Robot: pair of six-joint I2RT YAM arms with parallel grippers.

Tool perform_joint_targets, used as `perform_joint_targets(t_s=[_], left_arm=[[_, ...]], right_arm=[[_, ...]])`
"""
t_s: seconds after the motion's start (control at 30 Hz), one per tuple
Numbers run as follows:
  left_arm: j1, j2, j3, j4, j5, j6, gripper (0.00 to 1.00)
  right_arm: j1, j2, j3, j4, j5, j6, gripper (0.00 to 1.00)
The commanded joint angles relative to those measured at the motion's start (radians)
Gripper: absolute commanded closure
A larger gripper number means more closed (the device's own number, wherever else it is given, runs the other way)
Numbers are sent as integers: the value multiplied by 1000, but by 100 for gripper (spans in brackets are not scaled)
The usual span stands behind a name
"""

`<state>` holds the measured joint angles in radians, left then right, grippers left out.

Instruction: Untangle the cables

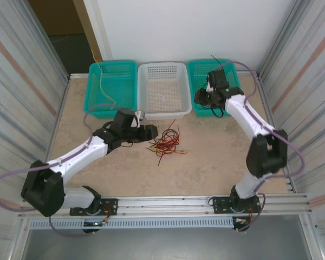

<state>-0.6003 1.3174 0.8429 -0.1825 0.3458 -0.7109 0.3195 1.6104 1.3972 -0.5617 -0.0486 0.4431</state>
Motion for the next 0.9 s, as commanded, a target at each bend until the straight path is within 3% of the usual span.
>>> perform_joint_targets(t_s=[0.0,0.27,0.5,0.7,0.87], left_arm=[[-19,32,-21,16,-13,-24,43],[-19,73,-5,17,-30,-45,46],[-24,70,-38,30,-33,-61,46],[-24,92,-49,46,-38,-74,48],[-24,74,-74,37,-56,-82,49]], right_arm=[[107,-158,-147,17,37,55,48],[312,-233,-419,48,-17,248,42],[474,-243,-447,-54,57,310,39],[435,-226,-397,-78,106,297,48],[380,-119,-320,-35,78,281,53]])
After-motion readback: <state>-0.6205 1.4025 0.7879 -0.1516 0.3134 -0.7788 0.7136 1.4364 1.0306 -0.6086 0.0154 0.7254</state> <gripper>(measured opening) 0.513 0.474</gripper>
